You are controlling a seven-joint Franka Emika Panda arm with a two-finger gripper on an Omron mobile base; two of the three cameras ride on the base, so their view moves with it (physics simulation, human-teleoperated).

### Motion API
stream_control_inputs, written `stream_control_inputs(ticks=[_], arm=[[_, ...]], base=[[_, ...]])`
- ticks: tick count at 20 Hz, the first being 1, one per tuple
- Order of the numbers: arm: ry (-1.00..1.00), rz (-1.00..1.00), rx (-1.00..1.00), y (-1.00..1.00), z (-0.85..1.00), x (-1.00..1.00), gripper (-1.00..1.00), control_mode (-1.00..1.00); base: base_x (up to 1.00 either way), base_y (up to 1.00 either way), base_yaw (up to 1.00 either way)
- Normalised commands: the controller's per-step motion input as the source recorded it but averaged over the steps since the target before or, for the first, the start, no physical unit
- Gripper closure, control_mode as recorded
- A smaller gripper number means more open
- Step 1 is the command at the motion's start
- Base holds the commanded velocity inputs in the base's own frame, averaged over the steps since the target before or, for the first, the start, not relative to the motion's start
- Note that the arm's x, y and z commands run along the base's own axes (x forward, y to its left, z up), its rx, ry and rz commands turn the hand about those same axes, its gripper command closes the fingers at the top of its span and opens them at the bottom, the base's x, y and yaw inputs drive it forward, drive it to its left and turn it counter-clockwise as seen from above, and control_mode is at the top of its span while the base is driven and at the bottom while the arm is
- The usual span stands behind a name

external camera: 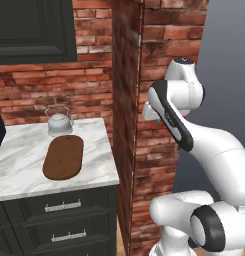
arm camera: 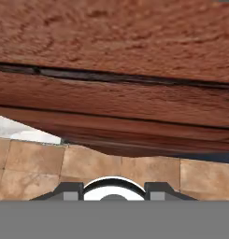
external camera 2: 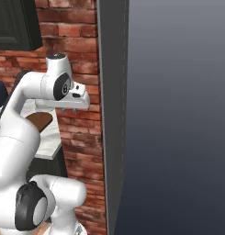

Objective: Open the drawer on the left and place the cutting tools on the cutting board.

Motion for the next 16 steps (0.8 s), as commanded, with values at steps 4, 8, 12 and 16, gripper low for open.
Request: stream_control_inputs(ticks=[4, 8, 12, 16], arm=[[-0.04, 0.04, -0.08, 0.5, -0.01, -0.37, -1.0, -1.0], [-0.07, 0.28, -0.35, 1.0, -0.22, -0.56, -1.0, -1.0], [-0.14, 0.28, -0.41, 0.89, -0.36, -0.56, -1.0, -1.0], [-0.19, 0.25, -0.38, 0.77, -0.43, -0.5, -1.0, -1.0]], base=[[0.0, 0.0, 0.0], [0.0, 0.0, 0.0], [0.0, 0.0, 0.0], [0.0, 0.0, 0.0]])
